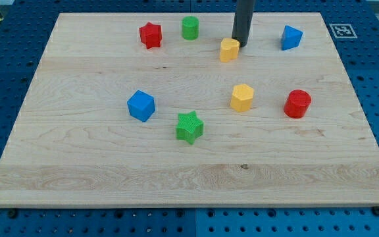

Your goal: Keep yellow blocks in between red circle and green star

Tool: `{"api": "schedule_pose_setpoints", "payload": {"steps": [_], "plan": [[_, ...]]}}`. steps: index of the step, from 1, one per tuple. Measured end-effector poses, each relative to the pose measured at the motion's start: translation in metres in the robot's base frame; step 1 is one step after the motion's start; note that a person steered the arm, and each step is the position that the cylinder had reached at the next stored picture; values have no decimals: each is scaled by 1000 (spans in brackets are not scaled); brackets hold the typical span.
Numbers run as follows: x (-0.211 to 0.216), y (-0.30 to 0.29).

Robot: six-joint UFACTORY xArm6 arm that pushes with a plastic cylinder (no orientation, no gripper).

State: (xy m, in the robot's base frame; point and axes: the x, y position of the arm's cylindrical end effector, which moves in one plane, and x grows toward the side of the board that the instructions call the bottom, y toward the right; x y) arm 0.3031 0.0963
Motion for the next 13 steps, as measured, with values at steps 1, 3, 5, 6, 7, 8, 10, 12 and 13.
{"api": "schedule_pose_setpoints", "payload": {"steps": [1, 3, 5, 6, 7, 8, 10, 12, 13], "plan": [[-1, -11], [29, -13], [31, 4], [23, -3], [23, -44], [34, -50], [96, 4], [139, 8], [138, -9]]}}
